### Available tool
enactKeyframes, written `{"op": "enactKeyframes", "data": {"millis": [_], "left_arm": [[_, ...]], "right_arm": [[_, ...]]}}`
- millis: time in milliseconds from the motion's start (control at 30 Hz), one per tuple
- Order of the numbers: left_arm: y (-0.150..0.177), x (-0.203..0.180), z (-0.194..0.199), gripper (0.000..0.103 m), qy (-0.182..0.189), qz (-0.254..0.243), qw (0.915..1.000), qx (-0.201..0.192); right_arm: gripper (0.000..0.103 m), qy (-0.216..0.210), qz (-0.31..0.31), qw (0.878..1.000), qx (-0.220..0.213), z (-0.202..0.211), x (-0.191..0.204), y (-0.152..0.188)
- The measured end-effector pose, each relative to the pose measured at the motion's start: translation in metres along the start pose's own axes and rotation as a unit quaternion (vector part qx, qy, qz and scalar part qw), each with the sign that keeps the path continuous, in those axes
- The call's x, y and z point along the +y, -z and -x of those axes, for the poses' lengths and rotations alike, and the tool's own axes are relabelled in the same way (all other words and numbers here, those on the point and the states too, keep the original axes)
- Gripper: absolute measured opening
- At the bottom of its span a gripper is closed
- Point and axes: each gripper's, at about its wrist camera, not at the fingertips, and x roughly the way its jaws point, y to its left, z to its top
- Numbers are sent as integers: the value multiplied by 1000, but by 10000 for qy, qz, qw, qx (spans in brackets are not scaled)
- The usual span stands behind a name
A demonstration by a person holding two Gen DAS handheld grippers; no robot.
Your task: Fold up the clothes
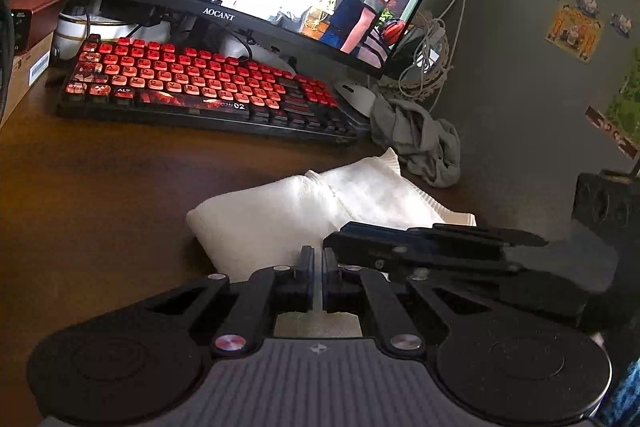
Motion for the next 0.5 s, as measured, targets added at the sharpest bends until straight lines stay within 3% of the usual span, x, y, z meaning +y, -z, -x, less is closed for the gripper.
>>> {"op": "enactKeyframes", "data": {"millis": [133,500], "left_arm": [[-1,5,-2,3,93,114,9999,16],[-1,-1,2,5,-6,96,9999,-41]], "right_arm": [[15,130,337,9993,14,15,8,15],[17,24,-192,9998,25,76,-6,39]]}}
